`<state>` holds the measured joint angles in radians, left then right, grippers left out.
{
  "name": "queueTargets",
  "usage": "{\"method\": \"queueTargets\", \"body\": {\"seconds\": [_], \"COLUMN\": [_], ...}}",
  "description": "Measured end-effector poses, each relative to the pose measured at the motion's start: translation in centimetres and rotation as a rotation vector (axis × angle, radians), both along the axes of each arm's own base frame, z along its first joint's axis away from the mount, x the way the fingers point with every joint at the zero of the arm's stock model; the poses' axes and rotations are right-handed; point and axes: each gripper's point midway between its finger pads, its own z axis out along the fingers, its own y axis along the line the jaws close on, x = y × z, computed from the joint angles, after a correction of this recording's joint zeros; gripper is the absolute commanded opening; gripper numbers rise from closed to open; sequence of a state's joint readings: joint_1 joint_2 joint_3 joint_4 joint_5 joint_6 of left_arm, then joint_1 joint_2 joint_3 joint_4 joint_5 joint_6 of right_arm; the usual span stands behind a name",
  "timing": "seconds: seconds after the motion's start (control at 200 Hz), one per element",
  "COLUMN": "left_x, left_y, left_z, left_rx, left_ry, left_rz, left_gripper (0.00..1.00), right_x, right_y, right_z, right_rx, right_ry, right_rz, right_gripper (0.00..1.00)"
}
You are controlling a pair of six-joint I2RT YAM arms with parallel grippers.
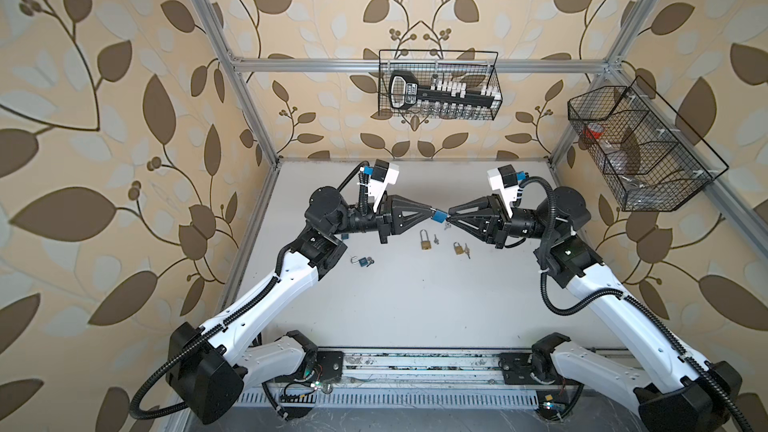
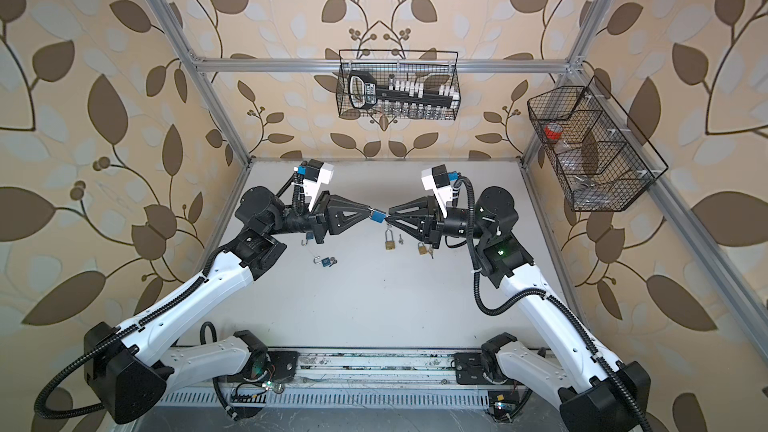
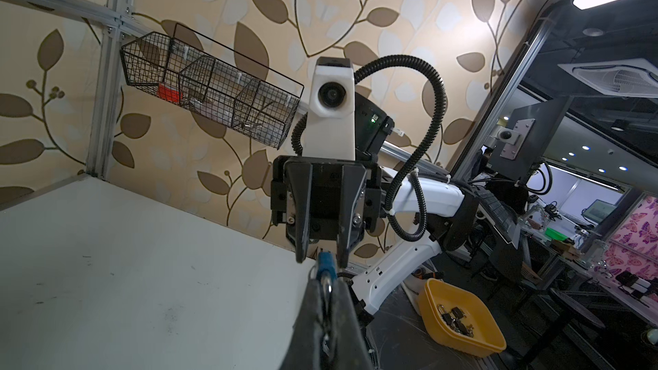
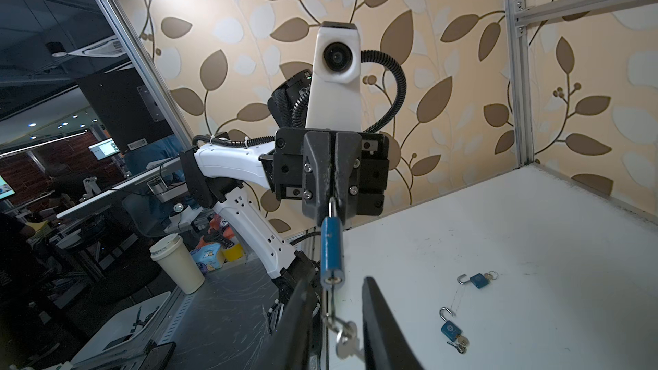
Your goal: Lock with the key
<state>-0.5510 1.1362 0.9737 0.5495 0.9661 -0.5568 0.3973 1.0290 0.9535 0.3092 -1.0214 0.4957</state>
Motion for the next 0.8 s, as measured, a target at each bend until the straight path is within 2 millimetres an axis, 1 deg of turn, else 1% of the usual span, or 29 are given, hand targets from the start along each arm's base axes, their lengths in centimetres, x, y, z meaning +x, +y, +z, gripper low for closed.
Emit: {"method": "queueTargets", "body": {"seconds": [0.035, 0.1, 0.165, 0.325, 0.801], "left_x": [0.01, 0.03, 0.03, 0.10, 0.88], "left_y": [-0.01, 0.00, 0.00, -0.02, 0.05], "left_z": [0.01, 0.02, 0.01, -0.07, -0.72], "left_rx": [0.000, -0.001, -0.001, 0.001, 0.022], "left_ry": [0.000, 0.000, 0.000, 0.005, 0.052], "left_rz": [0.001, 0.002, 0.002, 0.005, 0.056], "left_gripper": [0.00, 0.00, 0.00, 0.00, 0.00], "right_x": [0.00, 0.00, 0.01, 0.00, 0.32], "right_y": [0.00, 0.01, 0.01, 0.03, 0.00], "right_z": [-0.01, -0.05, -0.13, -0.14, -0.63], "right_rx": [0.000, -0.002, -0.004, -0.005, -0.016], "right_ry": [0.000, -0.002, 0.002, -0.002, 0.011], "right_rz": [0.000, 0.000, 0.000, 0.000, -0.017], "right_gripper": [0.23, 0.14, 0.09, 0.00, 0.00]}}
